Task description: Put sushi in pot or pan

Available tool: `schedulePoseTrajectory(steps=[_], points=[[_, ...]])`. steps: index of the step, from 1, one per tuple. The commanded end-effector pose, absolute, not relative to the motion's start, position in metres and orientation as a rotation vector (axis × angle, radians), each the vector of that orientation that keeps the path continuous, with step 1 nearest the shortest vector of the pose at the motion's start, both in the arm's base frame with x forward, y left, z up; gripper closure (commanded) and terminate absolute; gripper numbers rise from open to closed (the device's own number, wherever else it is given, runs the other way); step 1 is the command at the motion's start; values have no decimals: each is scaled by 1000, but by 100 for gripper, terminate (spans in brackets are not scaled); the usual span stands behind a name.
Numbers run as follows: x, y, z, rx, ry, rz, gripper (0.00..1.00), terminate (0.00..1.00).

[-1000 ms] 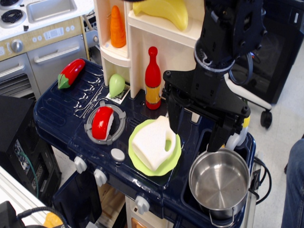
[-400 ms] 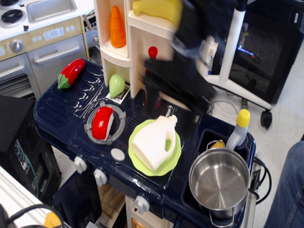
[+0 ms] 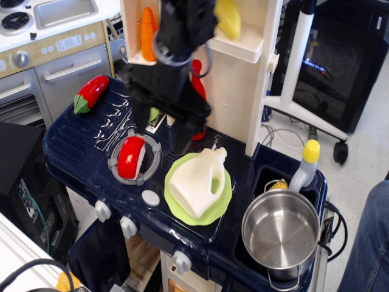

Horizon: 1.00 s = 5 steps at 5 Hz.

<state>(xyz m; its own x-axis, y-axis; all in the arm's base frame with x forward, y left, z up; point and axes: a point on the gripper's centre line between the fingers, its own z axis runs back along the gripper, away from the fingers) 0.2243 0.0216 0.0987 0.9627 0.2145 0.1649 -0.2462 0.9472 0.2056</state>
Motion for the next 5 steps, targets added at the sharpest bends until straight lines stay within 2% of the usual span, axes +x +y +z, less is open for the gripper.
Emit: schedulePoseTrajectory(steps=[1,3,5], points=[[226,64,81,165,-161,229,0,0],[218,81,52,156,-205,223,0,0],[226,83,30,99,-222,244,0,0]])
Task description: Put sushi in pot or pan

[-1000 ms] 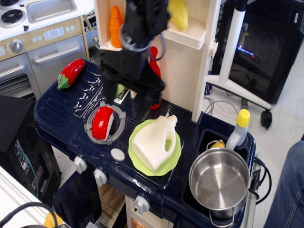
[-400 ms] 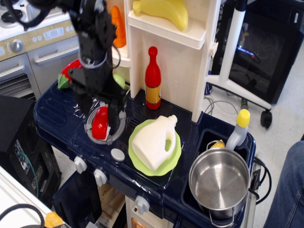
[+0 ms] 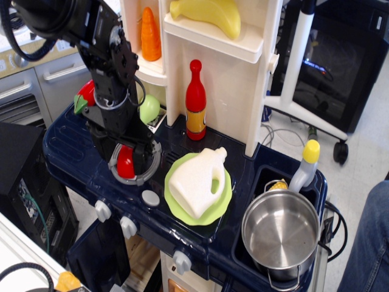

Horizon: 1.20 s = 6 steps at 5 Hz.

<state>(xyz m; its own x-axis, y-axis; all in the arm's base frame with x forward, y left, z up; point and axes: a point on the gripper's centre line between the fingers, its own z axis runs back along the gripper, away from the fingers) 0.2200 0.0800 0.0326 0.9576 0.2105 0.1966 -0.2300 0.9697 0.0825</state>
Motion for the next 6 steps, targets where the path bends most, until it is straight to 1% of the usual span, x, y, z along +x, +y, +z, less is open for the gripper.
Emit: schedulePoseTrajectory(steps=[1,2,3,4,5,6], points=[[233,80,26,85,-230,287,100,0],[224,63,65,172,-224,266,100,0],[213,23,110,220,-178,307,100,0],[211,-16,129,167,-123,347,100,0],[217,-59,125,26,-71,314,100,0],[217,-92,122,-16,-129,292,100,0]])
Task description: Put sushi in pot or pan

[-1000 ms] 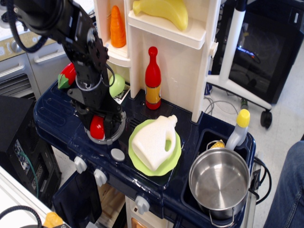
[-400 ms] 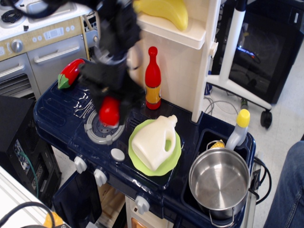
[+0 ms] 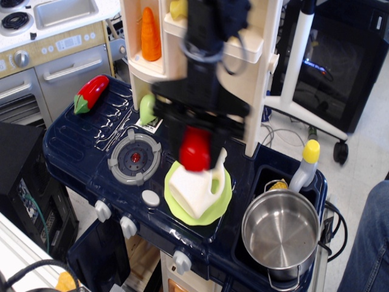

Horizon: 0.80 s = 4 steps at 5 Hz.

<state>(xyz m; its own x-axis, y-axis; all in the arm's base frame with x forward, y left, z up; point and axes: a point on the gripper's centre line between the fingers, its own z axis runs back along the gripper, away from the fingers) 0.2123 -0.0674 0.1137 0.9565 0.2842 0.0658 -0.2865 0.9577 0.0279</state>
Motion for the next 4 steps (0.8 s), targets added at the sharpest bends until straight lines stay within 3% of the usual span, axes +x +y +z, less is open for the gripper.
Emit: schedulePoseTrajectory(steps=[1,2,3,4], points=[[222,-121,104,-86,-160,311,100,0],[238,-132,82,-52,-127,243,100,0],[253,-126,66,-68,-200,171,0,0],[253,-126,66,-68,-200,171,0,0]])
